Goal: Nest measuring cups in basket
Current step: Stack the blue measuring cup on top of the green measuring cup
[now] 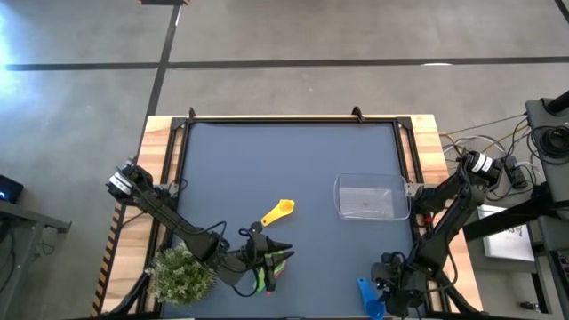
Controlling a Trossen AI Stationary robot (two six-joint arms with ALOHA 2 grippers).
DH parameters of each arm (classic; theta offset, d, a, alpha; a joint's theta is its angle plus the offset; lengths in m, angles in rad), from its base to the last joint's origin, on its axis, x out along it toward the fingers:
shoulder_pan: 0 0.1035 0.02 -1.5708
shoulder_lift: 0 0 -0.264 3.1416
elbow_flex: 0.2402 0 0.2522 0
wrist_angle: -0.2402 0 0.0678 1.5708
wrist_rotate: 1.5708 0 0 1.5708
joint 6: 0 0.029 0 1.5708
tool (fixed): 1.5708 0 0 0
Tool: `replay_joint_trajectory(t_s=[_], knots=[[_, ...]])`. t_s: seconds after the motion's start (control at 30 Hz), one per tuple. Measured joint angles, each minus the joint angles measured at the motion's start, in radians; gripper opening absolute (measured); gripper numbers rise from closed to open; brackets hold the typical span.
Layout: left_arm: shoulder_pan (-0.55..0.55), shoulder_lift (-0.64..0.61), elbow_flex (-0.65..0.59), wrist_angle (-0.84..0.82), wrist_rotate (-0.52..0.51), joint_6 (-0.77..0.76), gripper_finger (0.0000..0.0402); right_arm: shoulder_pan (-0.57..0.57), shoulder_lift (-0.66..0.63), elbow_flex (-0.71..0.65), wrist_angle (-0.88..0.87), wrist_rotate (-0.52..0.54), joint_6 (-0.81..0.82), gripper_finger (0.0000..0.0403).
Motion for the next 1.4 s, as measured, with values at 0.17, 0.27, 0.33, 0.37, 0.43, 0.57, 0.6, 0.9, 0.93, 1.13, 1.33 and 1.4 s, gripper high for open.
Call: replay_joint_trajectory(t_s=[0.17,0.27,0.33,0.37,0.43,0.57,0.6,0.9,0.93,1.13,1.33,1.4], knots=[[0.000,0.000,0.000,-0.005,0.000,0.000,0.0068,0.000,0.000,0.000,0.005,0.008,0.017,0.0171],[0.000,0.000,0.000,-0.006,0.000,0.000,0.0068,0.000,0.000,0.000,0.012,0.009,0.018,0.0171],[0.000,0.000,0.000,-0.007,0.000,0.000,0.0068,0.000,0.000,0.000,0.015,0.011,0.018,0.0171],[0.000,0.000,0.000,-0.008,0.000,0.000,0.0068,0.000,0.000,0.000,0.015,0.014,0.018,0.0171],[0.000,0.000,0.000,-0.008,0.000,0.000,0.0068,0.000,0.001,0.000,0.015,0.016,0.018,0.0171],[0.000,0.000,0.000,-0.009,0.000,0.000,0.0068,0.000,0.001,0.000,0.018,0.018,0.017,0.0171],[0.000,0.000,0.000,-0.009,0.000,0.000,0.0068,0.000,0.001,0.000,0.022,0.018,0.016,0.0171],[0.000,0.000,0.000,-0.009,0.000,0.000,0.0068,0.004,0.005,0.000,0.042,0.019,0.005,0.0171],[0.000,0.000,0.000,-0.009,0.000,0.000,0.0068,0.005,0.015,0.002,0.045,0.022,0.005,0.0171],[0.000,0.000,0.000,-0.013,0.000,-0.002,0.0068,0.004,0.081,0.029,0.043,-0.018,-0.019,0.0171],[0.000,0.000,0.000,-0.022,0.000,-0.020,0.0068,0.004,0.087,0.046,0.035,-0.018,-0.029,0.0171],[0.000,0.000,0.000,-0.023,0.000,-0.024,0.0068,0.004,0.087,0.047,0.037,-0.010,-0.028,0.0169]])
